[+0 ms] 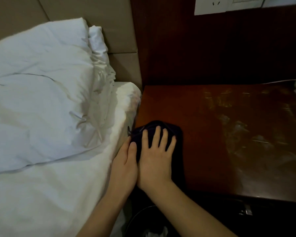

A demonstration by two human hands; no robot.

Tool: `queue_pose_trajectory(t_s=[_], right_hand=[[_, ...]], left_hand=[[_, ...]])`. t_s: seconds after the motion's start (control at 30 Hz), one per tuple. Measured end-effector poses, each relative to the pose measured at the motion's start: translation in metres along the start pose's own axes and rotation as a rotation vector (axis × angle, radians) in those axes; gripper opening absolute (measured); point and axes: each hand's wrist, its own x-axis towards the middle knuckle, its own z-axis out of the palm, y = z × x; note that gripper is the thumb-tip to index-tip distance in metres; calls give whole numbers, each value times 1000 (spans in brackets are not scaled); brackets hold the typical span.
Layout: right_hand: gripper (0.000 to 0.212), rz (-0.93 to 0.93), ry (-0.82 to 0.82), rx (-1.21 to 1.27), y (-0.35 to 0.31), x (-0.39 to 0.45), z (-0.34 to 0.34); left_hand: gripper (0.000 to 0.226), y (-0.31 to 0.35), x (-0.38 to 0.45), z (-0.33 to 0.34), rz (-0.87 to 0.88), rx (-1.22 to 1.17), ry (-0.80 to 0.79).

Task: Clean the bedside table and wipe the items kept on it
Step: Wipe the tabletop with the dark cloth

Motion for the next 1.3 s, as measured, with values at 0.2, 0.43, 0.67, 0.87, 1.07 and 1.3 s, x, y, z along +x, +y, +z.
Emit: queue_pose_trajectory(t_s=[0.2,0.43,0.67,0.87,1.07,1.3], right_hand=[[85,78,81,81,82,-11,-2],[79,23,91,134,68,-12,-1],[79,-54,68,159,138,-26,-7],[77,83,99,105,198,-36,-11],[76,19,92,120,217,-70,-11],[79,236,127,84,303,-55,-19]], left_hand=[[54,-11,-8,1,101,151,-14],[67,-21,-3,9,210,261,35],[51,17,-22,35,363,377,40],[39,52,-28,108,514,429,-248],[36,43,-23,105,566,476,-215],[33,45,-25,112,596,558,-202]])
